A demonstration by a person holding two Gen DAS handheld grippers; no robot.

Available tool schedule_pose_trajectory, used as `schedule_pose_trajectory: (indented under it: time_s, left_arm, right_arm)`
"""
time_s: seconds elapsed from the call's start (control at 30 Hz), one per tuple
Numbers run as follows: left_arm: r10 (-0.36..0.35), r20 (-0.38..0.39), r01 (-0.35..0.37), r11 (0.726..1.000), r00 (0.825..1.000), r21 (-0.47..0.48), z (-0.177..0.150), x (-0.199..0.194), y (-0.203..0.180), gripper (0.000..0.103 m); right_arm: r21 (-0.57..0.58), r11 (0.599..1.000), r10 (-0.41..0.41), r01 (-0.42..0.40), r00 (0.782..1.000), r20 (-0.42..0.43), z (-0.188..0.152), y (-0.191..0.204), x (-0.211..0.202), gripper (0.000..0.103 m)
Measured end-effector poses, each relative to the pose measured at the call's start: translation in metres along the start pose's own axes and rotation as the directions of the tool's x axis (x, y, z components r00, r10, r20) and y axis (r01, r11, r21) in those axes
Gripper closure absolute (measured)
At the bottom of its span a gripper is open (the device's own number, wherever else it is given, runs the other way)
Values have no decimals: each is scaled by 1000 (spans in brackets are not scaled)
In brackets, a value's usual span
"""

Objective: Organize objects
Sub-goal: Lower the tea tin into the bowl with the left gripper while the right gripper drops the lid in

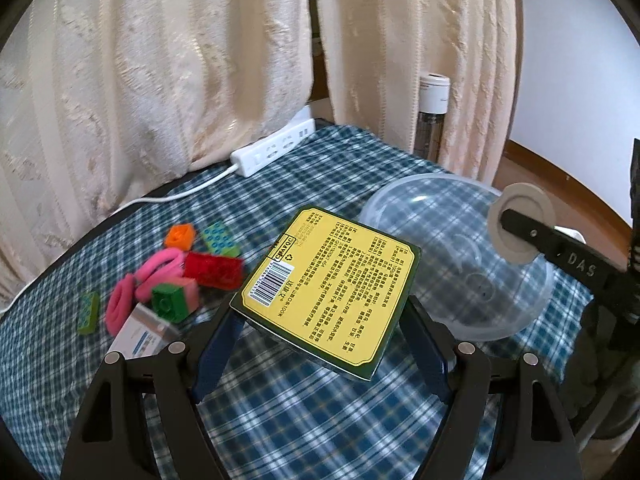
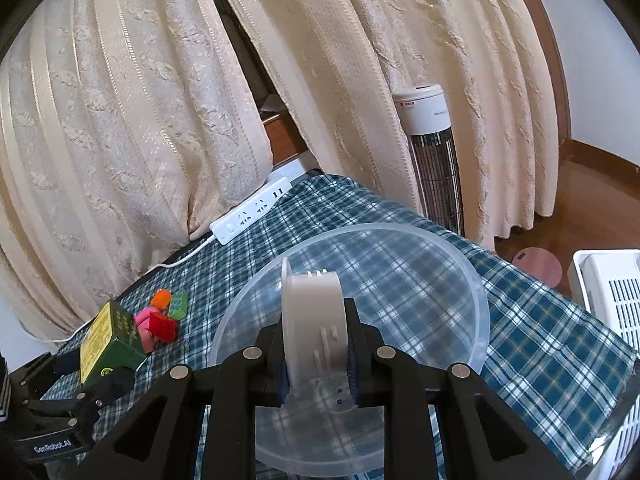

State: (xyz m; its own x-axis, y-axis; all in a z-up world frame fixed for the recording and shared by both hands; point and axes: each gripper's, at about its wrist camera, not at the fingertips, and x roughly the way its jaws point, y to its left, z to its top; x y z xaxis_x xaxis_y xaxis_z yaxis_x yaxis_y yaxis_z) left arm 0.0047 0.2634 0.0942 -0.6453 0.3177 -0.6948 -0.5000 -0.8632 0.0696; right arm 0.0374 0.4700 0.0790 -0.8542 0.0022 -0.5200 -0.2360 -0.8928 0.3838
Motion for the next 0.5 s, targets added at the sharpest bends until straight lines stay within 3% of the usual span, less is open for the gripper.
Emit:
schedule_pose_trajectory:
  time_s: [0.5]
  left_arm:
    - [-136, -15, 136, 990, 991, 23, 25, 31, -41, 23]
  right_arm:
    - [37, 998, -44, 44, 999, 22, 7, -22, -7, 80]
